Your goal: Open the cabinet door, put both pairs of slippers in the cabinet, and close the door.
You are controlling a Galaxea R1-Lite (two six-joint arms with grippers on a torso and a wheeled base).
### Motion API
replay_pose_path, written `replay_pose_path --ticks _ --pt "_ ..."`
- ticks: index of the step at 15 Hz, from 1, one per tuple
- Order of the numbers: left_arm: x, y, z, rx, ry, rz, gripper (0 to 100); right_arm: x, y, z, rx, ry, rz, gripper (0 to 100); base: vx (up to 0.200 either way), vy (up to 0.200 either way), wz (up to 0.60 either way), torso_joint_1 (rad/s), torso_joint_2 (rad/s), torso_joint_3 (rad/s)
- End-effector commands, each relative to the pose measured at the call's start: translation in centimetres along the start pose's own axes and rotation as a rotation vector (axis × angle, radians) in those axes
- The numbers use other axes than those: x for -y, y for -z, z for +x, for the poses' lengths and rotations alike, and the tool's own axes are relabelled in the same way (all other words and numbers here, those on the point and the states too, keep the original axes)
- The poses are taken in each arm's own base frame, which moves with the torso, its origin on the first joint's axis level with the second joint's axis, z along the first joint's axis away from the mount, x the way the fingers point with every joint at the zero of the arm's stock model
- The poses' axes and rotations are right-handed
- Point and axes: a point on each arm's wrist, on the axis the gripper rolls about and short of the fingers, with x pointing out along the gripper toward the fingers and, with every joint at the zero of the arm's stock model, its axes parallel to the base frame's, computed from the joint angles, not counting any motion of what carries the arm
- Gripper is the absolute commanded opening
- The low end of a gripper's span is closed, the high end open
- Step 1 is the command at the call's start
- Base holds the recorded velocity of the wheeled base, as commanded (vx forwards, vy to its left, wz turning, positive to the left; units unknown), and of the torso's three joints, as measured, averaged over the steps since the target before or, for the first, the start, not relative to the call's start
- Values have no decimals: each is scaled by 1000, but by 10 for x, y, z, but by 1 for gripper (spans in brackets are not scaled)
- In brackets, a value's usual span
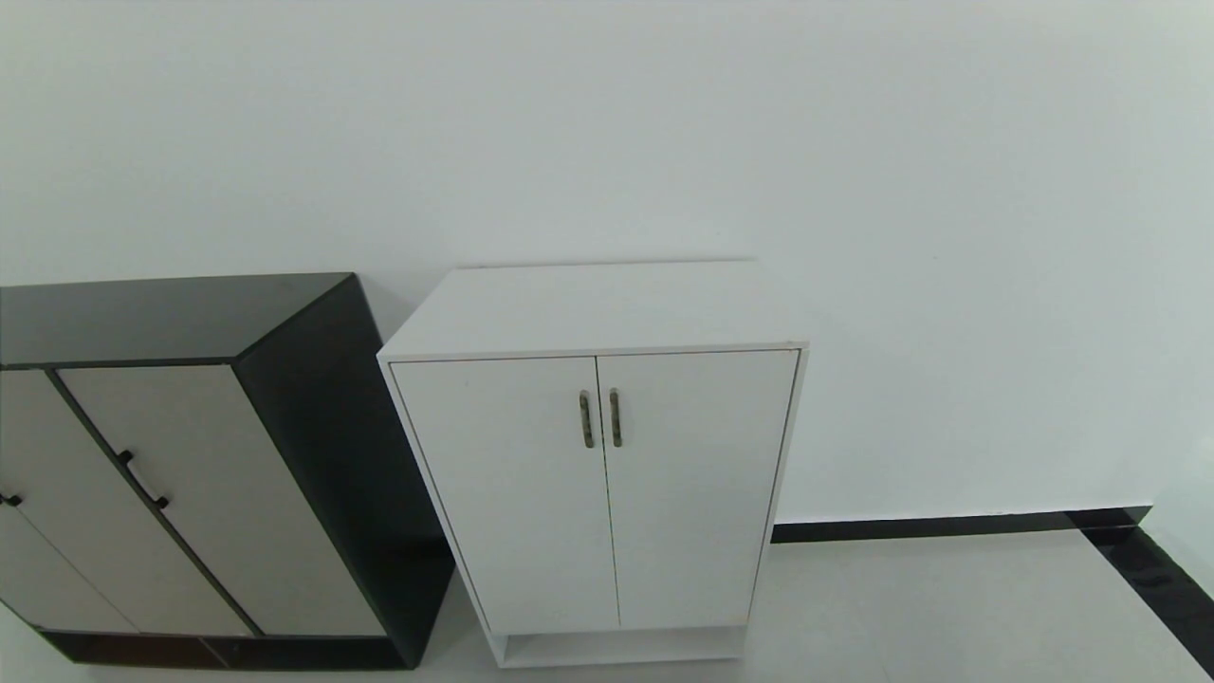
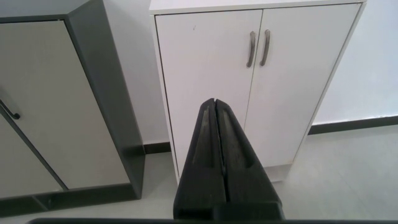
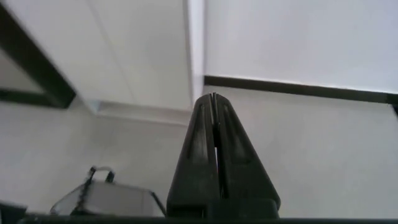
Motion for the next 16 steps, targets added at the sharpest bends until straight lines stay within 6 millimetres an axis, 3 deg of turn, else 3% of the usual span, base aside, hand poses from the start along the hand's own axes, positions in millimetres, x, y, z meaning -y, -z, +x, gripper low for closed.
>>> replay_pose_path --ticks 1,6,16 --pt "0 0 0 0 0 -1 0 -1 3 -8 108 78 22 0 0 0 0 0 0 0" --pt "0 0 0 0 0 1 0 -3 9 -19 263 153 34 0 0 0 0 0 0 0" --pt "0 0 0 0 0 1 0 -3 8 -19 265 146 37 0 0 0 0 0 0 0"
